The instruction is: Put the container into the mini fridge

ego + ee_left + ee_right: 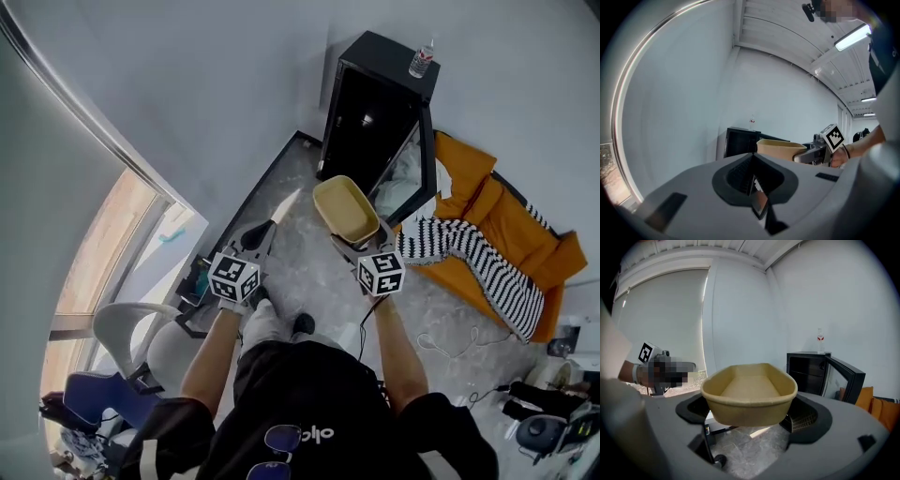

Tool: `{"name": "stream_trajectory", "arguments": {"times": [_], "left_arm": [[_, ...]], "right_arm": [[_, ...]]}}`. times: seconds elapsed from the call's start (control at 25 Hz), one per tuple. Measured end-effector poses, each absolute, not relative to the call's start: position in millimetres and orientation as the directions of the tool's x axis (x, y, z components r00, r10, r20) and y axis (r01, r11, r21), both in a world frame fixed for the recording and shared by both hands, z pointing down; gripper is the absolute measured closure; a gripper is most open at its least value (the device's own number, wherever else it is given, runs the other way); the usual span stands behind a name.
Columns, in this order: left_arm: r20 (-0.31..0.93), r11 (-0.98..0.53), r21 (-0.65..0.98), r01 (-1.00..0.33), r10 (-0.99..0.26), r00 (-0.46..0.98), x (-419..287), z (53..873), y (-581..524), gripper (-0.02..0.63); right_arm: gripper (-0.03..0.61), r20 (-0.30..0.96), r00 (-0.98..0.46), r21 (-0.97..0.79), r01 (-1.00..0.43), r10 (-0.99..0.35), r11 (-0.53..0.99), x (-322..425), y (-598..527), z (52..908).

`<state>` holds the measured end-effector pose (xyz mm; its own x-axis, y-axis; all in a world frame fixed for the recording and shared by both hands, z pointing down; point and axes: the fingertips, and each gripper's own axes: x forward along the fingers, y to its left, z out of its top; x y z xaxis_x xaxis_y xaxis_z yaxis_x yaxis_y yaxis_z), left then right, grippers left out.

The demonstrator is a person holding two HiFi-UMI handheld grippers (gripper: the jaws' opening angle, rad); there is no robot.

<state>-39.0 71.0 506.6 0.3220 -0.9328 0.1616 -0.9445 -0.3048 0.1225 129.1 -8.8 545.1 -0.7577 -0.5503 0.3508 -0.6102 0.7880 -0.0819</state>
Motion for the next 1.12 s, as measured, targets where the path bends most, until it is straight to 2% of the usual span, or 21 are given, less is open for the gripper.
{"name": "stream_trajectory", "arguments": {"times": [1.12], "left_arm": [[0.178, -0.646, 0.146, -0.749, -0.728, 0.662, -131, 521, -255, 0.607]], "right_arm": [[0.054, 0.402, -0.518, -0.085, -0.842, -0.755, 0.533, 26, -274, 572]]}}
